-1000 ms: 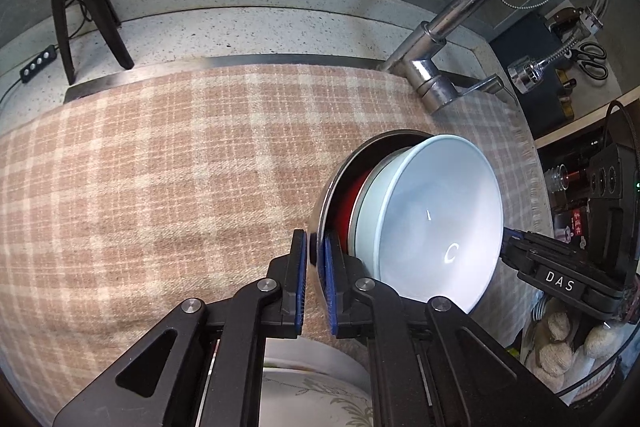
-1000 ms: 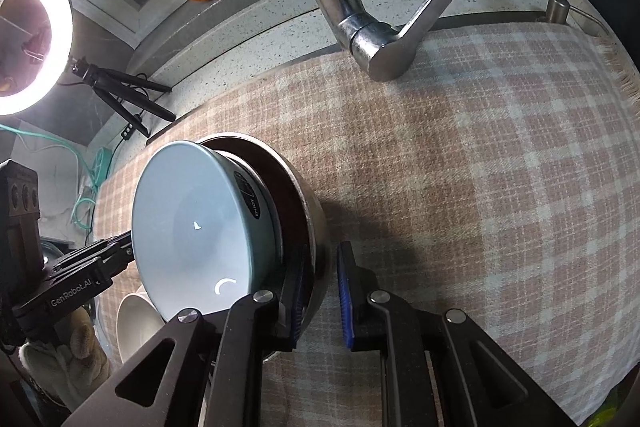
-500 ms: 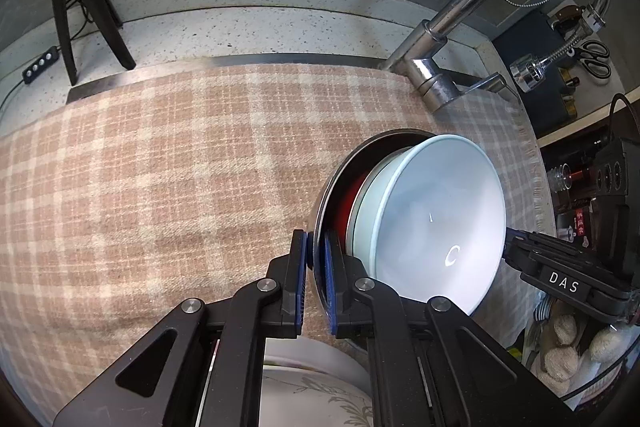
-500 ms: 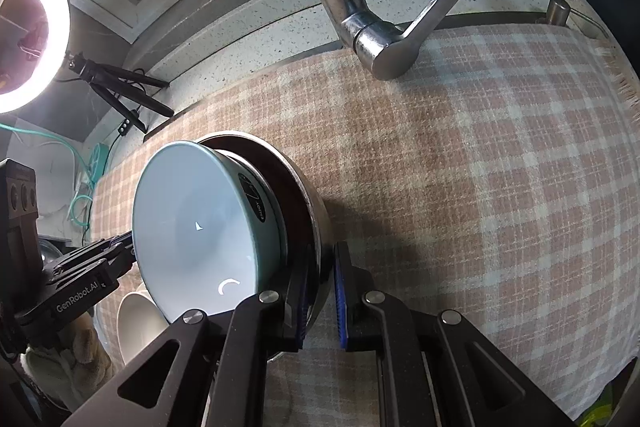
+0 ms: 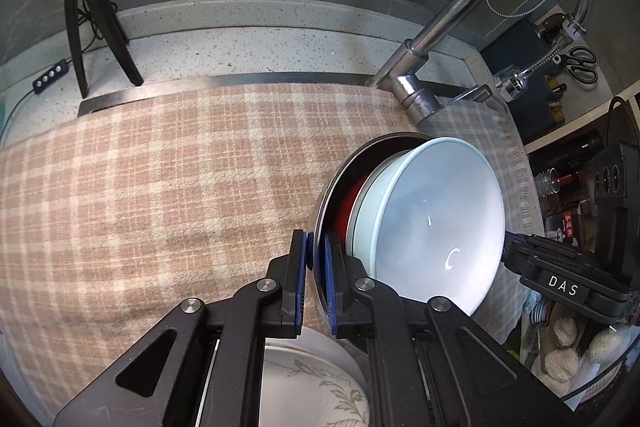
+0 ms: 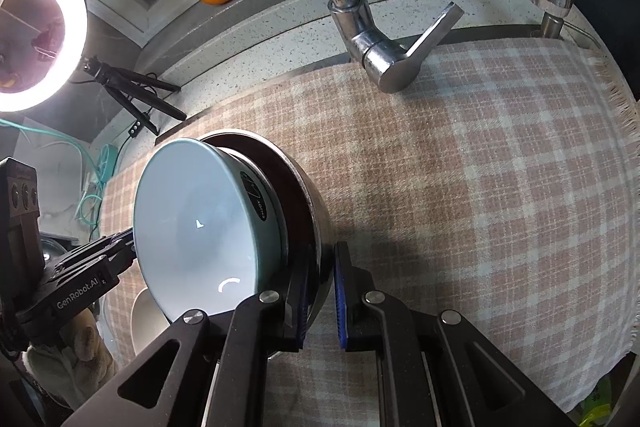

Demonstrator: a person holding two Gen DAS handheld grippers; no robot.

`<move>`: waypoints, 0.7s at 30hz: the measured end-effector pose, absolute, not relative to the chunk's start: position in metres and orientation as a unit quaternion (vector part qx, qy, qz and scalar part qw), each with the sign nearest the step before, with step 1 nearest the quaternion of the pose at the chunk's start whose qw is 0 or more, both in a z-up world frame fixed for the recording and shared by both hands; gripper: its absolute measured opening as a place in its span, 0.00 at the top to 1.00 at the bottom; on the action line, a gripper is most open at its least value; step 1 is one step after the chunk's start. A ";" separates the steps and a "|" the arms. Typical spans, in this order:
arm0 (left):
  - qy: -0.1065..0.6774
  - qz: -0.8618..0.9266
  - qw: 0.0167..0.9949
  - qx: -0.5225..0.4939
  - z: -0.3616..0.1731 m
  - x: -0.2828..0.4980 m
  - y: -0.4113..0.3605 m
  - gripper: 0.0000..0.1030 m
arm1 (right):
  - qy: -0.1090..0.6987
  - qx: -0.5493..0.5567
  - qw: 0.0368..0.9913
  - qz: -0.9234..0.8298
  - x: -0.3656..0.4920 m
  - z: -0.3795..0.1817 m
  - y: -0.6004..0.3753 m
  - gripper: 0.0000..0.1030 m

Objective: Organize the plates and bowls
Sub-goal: 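Lower the white bowl into the red-exterior bowl with both tools, then carry the nested bowl stack with both tools onto the white plate stack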

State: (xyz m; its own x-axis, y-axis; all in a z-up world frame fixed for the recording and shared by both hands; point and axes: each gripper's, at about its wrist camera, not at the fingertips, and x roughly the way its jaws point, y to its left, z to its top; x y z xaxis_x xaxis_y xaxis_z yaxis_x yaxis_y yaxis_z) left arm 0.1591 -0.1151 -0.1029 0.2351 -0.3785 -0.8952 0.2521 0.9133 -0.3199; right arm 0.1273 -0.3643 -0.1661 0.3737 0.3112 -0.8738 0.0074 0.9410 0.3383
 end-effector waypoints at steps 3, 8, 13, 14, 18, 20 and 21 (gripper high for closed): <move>0.580 -0.199 0.788 -0.055 -0.095 0.156 -0.111 0.93 | 0.549 0.140 0.818 0.096 0.123 -0.159 -0.361 0.90; 0.570 -0.195 0.796 -0.058 -0.081 0.149 -0.103 0.93 | 0.546 0.138 0.819 0.105 0.116 -0.150 -0.353 0.90; 0.566 -0.189 0.800 -0.060 -0.074 0.141 -0.093 0.93 | 0.546 0.132 0.819 0.115 0.106 -0.143 -0.341 0.90; 0.565 -0.189 0.801 -0.060 -0.074 0.139 -0.091 0.93 | 0.546 0.131 0.819 0.117 0.104 -0.142 -0.338 0.90; 0.562 -0.184 0.804 -0.063 -0.070 0.129 -0.080 0.93 | 0.547 0.125 0.819 0.123 0.094 -0.139 -0.329 0.90; 0.561 -0.182 0.805 -0.065 -0.068 0.124 -0.075 0.93 | 0.548 0.123 0.818 0.126 0.090 -0.138 -0.323 0.90; 0.560 -0.181 0.806 -0.066 -0.068 0.121 -0.072 0.93 | 0.549 0.122 0.817 0.128 0.087 -0.138 -0.320 0.90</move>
